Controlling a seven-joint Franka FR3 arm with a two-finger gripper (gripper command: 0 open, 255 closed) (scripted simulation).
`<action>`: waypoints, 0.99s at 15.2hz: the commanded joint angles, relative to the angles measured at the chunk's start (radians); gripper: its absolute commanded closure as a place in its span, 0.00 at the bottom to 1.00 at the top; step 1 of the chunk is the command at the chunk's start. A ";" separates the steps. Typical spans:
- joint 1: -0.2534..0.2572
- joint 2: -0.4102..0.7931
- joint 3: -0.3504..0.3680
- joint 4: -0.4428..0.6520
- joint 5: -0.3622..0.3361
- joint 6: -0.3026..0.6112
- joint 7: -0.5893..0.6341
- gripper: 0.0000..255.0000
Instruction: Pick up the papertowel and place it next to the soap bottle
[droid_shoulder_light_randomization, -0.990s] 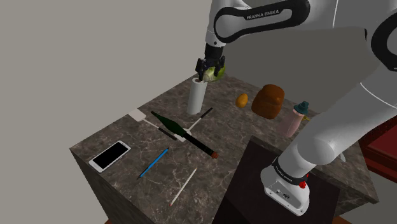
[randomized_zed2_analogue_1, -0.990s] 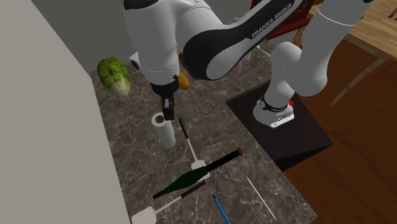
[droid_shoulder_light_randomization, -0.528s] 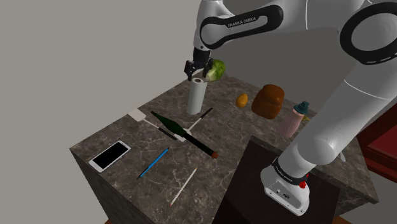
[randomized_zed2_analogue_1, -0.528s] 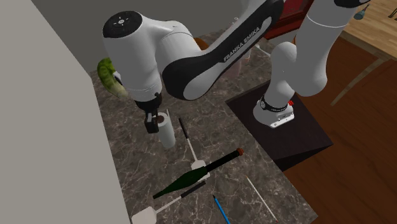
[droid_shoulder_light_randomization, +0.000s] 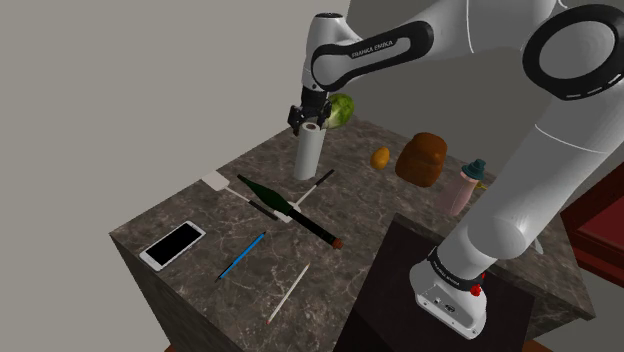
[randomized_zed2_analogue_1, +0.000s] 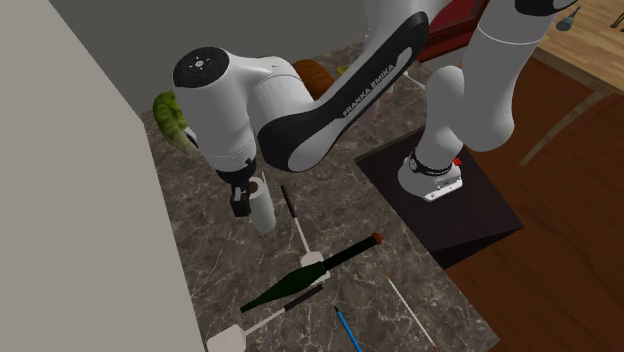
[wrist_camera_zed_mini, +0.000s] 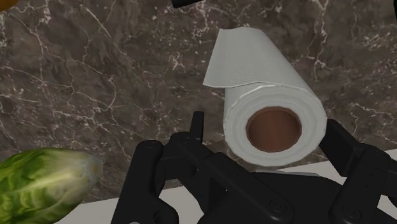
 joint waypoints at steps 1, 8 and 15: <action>0.000 0.001 0.000 -0.001 0.000 0.002 0.000 0.00; 0.000 0.001 0.000 -0.001 0.000 0.002 0.000 1.00; 0.000 0.001 0.000 -0.001 0.000 0.002 0.000 1.00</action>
